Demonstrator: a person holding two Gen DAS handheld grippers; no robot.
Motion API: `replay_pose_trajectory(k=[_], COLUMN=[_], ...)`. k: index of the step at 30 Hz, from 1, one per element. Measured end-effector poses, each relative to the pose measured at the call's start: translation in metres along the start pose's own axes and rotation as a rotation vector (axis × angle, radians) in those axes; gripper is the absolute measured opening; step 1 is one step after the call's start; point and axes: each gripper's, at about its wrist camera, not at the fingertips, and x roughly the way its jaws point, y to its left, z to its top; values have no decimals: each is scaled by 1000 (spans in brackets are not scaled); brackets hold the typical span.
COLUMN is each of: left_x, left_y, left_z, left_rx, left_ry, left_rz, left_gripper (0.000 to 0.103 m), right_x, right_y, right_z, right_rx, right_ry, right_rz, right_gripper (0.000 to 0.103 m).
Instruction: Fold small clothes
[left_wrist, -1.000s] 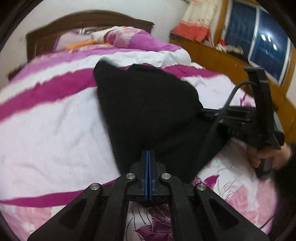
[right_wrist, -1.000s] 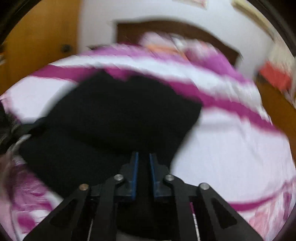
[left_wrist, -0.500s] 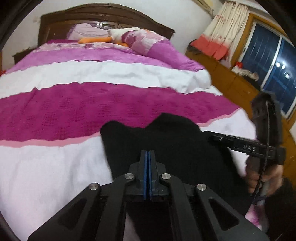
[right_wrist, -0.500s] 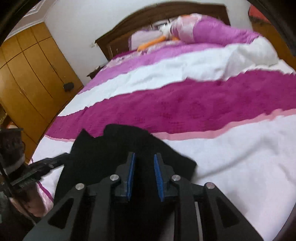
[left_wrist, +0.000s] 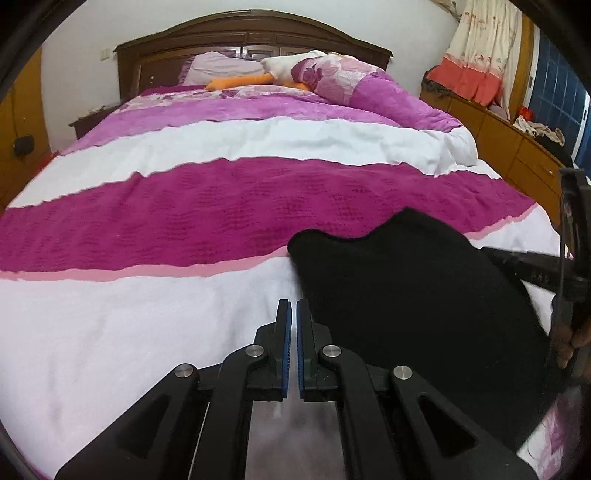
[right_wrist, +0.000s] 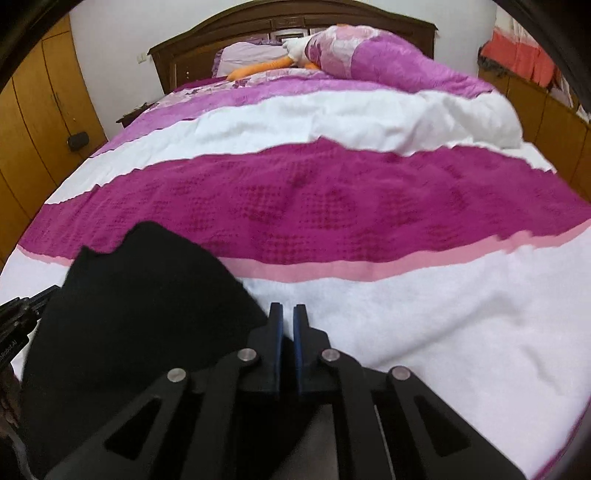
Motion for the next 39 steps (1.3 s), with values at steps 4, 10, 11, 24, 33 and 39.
replay_pose_trajectory(k=[4, 10, 11, 24, 33, 39], left_x=[-40, -88, -94, -176, -215, -241], left_y=[-12, -42, -46, -76, -92, -102], left_z=[5, 3, 3, 1, -23, -60], left_rx=[16, 43, 50, 46, 30, 4], left_ry=[-33, -56, -60, -140, -123, -107], left_rz=[10, 42, 56, 91, 111, 149], left_gripper=[0, 0, 3, 17, 17, 19], right_x=[-43, -98, -109, -206, -245, -267], right_y=[2, 11, 13, 31, 44, 50], right_z=[-1, -10, -13, -33, -60, -87], right_rx=[-9, -1, 4, 5, -23, -21], right_ry=[-11, -17, -17, -74, -81, -103], right_rz=[-10, 15, 20, 54, 43, 34], right_gripper=[3, 22, 32, 53, 59, 69])
